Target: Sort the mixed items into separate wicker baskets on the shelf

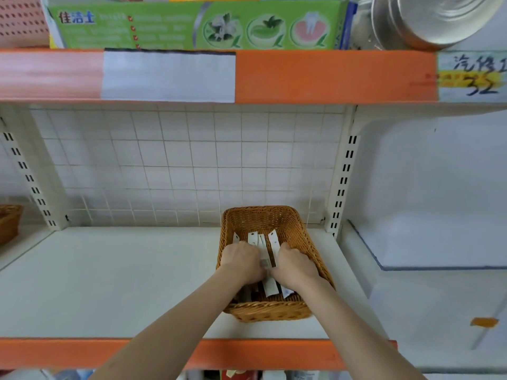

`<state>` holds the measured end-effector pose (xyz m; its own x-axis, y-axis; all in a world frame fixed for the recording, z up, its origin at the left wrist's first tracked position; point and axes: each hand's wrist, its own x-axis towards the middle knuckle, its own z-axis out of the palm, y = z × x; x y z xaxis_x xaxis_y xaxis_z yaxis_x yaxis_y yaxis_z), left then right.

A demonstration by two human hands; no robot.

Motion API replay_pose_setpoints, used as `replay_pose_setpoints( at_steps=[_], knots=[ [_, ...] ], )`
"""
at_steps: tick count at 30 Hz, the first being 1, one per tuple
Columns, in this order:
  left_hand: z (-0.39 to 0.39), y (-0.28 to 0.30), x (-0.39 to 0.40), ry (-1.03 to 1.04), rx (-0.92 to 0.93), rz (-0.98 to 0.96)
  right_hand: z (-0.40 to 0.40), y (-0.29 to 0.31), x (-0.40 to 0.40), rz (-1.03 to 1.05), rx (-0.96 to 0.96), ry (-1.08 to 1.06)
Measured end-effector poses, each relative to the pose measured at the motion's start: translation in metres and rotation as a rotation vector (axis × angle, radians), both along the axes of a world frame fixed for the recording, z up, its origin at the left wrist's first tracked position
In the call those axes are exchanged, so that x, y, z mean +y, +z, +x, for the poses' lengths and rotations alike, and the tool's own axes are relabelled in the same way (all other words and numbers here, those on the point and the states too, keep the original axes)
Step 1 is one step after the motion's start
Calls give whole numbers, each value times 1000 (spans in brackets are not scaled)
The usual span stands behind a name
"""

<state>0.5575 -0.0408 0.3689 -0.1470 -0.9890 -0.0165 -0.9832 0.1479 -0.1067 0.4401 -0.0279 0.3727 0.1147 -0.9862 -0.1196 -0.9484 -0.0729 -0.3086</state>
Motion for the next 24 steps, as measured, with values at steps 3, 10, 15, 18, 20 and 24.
replay_pose_setpoints(
  at_steps=[3,10,15,18,20,24],
  knots=[
    [0,-1,-1,33,92,-45,-1,1,1,-83,3,8],
    [-3,1,1,119,242,-138,-3,2,4,-169,-95,13],
    [-4,0,0,93,165,-135,-7,8,2,-162,-186,0],
    [-4,7,7,83,235,-162,-8,12,1,-168,-194,20],
    [-4,14,16,96,372,-205,-4,15,2,-172,-203,45],
    [7,29,35,131,468,-228,13,23,10,-158,-269,93]
  ],
)
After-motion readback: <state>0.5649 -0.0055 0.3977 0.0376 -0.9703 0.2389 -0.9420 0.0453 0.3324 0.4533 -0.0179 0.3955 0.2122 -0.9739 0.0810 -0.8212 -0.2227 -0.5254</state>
